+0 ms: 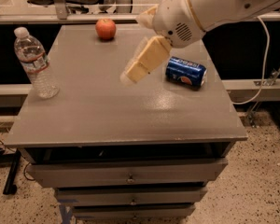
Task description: Knock water bottle over
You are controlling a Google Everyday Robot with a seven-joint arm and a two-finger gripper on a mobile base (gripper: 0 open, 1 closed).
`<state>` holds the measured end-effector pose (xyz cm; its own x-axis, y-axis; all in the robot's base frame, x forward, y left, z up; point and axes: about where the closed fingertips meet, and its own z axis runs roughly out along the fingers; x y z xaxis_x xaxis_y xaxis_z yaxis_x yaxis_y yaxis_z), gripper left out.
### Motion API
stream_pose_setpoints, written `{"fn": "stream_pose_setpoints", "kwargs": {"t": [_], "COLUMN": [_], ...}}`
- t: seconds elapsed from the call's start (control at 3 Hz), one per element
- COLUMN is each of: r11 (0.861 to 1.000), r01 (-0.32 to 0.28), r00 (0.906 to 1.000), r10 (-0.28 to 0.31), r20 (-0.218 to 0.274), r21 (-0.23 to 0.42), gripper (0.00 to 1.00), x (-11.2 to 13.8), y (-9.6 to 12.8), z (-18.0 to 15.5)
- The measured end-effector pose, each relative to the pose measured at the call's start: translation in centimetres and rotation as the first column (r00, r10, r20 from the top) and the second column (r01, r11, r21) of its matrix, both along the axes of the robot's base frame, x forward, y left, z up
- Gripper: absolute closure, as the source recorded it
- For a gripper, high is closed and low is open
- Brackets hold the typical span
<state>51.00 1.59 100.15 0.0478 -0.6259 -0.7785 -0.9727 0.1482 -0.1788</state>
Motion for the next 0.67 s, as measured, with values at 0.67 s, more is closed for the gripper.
{"fn": "stream_pose_setpoints", "kwargs": {"t": [0.67], "r11": [0.998], "r01": [0.001], "r00": [1.0000], "r10": [-0.001], "r20": [0.005], "r21": [0.065], "gripper": [0.00], "x": [0.3], "y": [1.7], "z": [-0.9]}}
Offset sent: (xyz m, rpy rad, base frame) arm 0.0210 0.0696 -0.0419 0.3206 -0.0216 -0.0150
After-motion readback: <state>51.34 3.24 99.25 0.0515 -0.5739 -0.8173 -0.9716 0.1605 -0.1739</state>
